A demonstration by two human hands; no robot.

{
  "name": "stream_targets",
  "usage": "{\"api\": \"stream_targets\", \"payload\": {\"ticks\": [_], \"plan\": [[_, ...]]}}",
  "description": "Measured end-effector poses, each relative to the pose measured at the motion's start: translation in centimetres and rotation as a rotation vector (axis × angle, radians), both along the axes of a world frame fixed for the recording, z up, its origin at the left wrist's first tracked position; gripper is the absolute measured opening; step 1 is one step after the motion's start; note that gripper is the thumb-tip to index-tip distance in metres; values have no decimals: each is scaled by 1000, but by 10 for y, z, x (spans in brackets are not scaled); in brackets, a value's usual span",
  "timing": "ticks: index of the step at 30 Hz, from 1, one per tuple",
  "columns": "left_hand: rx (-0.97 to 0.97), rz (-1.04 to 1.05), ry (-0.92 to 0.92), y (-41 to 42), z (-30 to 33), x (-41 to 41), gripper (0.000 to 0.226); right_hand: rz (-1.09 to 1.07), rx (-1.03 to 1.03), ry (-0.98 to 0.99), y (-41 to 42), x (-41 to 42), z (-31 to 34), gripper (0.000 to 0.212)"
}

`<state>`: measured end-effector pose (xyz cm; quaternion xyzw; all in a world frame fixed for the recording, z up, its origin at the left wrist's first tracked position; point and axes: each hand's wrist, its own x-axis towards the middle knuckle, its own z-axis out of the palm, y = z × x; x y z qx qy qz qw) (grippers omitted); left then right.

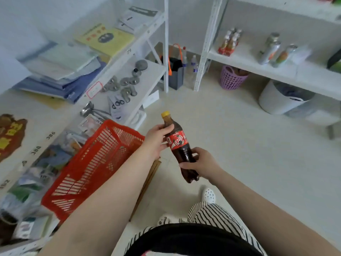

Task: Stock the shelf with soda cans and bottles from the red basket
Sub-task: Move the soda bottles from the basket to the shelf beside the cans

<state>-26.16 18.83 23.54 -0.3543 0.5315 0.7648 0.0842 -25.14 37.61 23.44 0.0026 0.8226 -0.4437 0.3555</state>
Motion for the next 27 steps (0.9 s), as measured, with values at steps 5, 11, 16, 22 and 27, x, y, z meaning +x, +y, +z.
{"api": "stream_targets", "payload": {"ticks": [5, 11, 16, 22, 27], "plan": [[-29, -137, 13, 69, 3, -55, 25, -87, 5, -3, 68, -30, 5, 59], [-7, -243, 37, 196, 14, -133, 24, -192, 39, 47, 188, -85, 20, 56], [7, -305, 55, 308, 23, -193, 27, -270, 33, 69, 291, -131, 32, 53], [14, -369, 75, 404, 36, -251, 32, -365, -35, 62, 385, -178, 40, 49], [-15, -439, 71, 448, 43, -296, 34, -447, -117, 38, 425, -212, 38, 49]]}}
